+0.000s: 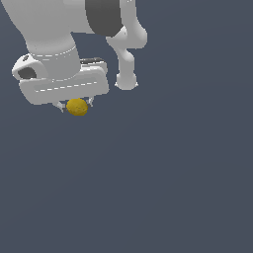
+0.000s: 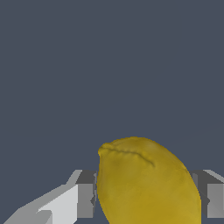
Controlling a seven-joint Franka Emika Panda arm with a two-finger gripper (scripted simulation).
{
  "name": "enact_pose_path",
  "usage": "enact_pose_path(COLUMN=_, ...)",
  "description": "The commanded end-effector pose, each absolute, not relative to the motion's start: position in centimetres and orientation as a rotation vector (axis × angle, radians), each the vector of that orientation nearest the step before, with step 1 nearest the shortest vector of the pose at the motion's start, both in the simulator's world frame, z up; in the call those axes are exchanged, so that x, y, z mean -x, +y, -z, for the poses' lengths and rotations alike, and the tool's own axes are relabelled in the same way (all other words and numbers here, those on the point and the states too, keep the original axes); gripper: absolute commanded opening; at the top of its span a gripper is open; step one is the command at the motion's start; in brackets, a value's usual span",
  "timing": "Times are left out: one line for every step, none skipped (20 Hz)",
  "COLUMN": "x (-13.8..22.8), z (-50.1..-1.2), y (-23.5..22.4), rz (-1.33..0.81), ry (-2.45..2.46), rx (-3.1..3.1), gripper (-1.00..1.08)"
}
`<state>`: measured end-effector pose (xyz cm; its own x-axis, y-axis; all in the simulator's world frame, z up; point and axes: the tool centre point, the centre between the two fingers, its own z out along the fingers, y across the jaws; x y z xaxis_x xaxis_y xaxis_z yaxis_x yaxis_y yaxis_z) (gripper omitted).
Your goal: Pick up the object and move it to a goal position.
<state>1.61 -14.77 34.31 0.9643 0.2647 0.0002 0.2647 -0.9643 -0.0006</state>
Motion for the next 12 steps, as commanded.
enact_pose_path(x=-2.1, z=-35.7, y=-15.6, rz=0.000, ry=-0.421, rx=3.113, gripper=-1.00)
enact_pose_path(x=-2.3, z=-36.2, y=-15.9, rz=0.000, ry=-0.421, rx=3.113, gripper=-1.00)
enact_pose_path(x=-2.4, z=-36.6, y=-16.2, rz=0.000, ry=-0.421, rx=3.113, gripper=-1.00)
enact_pose_path(x=-2.6, z=-36.9, y=-16.4, rz=0.000, ry=-0.421, rx=3.113, gripper=-1.00)
enact_pose_path(x=-2.7, z=-37.3, y=-16.6, rz=0.000, ry=-0.421, rx=3.113, gripper=-1.00)
enact_pose_path(x=-2.8, z=-37.6, y=-16.8, rz=0.000, ry=-0.421, rx=3.113, gripper=-1.00)
enact_pose_path(x=-3.0, z=-37.8, y=-17.0, rz=0.000, ry=-0.420, rx=3.113, gripper=-1.00)
enact_pose_path(x=-3.1, z=-38.1, y=-17.2, rz=0.000, ry=-0.420, rx=3.113, gripper=-1.00)
enact_pose_path(x=-3.2, z=-38.3, y=-17.3, rz=0.000, ry=-0.420, rx=3.113, gripper=-1.00)
enact_pose_path(x=-3.2, z=-38.5, y=-17.4, rz=0.000, ry=-0.420, rx=3.113, gripper=-1.00)
enact_pose_path(x=-3.3, z=-38.7, y=-17.5, rz=0.000, ry=-0.420, rx=3.113, gripper=-1.00)
enact_pose_path(x=-3.4, z=-38.8, y=-17.6, rz=0.000, ry=-0.420, rx=3.113, gripper=-1.00)
